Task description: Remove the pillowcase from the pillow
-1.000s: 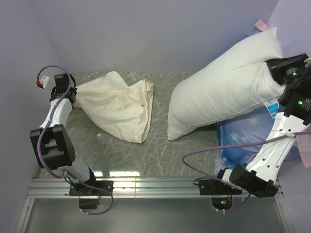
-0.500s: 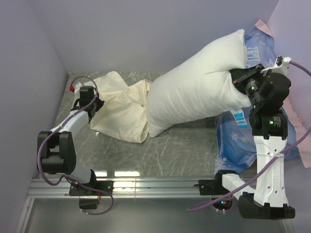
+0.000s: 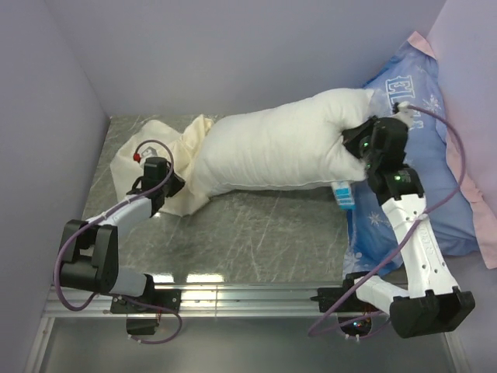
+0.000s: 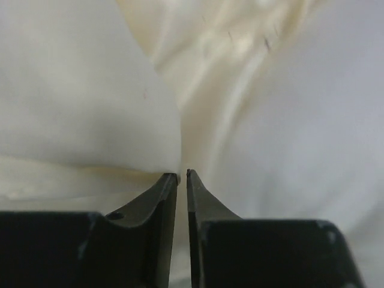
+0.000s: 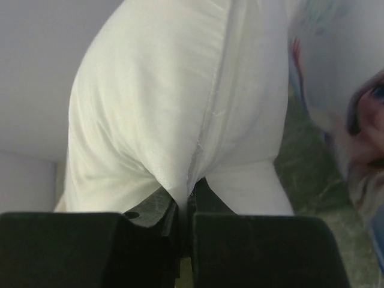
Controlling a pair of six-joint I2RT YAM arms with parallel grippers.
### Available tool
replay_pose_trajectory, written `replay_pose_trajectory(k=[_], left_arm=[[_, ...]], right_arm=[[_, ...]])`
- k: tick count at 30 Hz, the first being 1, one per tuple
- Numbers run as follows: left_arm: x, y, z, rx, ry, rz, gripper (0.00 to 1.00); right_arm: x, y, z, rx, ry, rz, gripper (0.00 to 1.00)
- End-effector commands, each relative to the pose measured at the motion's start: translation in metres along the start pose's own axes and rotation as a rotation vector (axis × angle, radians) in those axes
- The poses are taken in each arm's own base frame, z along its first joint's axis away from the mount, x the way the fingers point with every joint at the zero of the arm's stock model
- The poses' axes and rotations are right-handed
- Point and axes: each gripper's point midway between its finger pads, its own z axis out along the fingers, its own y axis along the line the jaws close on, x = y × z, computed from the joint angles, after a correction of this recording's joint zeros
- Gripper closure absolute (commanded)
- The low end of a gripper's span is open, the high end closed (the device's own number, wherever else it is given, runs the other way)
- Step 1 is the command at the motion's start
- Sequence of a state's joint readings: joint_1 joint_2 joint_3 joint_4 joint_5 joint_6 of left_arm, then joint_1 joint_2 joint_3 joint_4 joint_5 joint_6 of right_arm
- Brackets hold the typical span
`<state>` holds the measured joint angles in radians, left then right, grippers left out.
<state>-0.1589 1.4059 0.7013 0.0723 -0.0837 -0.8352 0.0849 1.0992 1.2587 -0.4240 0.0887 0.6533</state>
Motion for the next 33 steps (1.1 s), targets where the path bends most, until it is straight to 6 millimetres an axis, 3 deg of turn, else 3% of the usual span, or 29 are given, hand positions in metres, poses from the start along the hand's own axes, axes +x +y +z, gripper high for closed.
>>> replay_pose_trajectory(k=[1,5,10,13,17,21,26,31,32,33], left_arm=[[-0.001,-0.022,-0.009,0.073,-0.030,-0.011,0.83],[0.002,-0.031,-0.021,0.102,-0.032,-0.001,0.87],[0.022,-0.048,-0.029,0.157,0.001,0.011,0.91],[0.039,-0.059,-0.029,0.181,0.040,0.041,0.95],[0.064,-0.078,-0.028,0.211,0.089,0.086,0.98],[0.069,-0.092,-0.029,0.219,0.077,0.115,0.95],[0.061,-0.101,-0.036,0.233,0.047,0.128,0.82],[0.052,-0.105,-0.045,0.247,0.017,0.154,0.79],[0.049,-0.107,-0.048,0.255,0.008,0.155,0.77],[0.046,-0.108,-0.049,0.256,0.001,0.156,0.76]], right_arm=[[0.043,0.022,0.005,-0.064,0.046,-0.058,1.00],[0.081,0.014,0.012,-0.046,0.100,-0.085,1.00],[0.119,-0.002,0.025,0.019,0.158,-0.127,1.00],[0.119,-0.015,0.030,0.072,0.137,-0.145,1.00],[0.105,-0.033,0.034,0.126,0.118,-0.132,1.00],[0.095,-0.052,0.035,0.144,0.112,-0.105,0.89],[0.108,-0.058,0.037,0.137,0.146,-0.113,0.79],[0.123,-0.067,0.036,0.138,0.171,-0.121,0.64],[0.126,-0.065,0.036,0.124,0.181,-0.123,0.61],[0.128,-0.066,0.035,0.122,0.183,-0.126,0.49]])
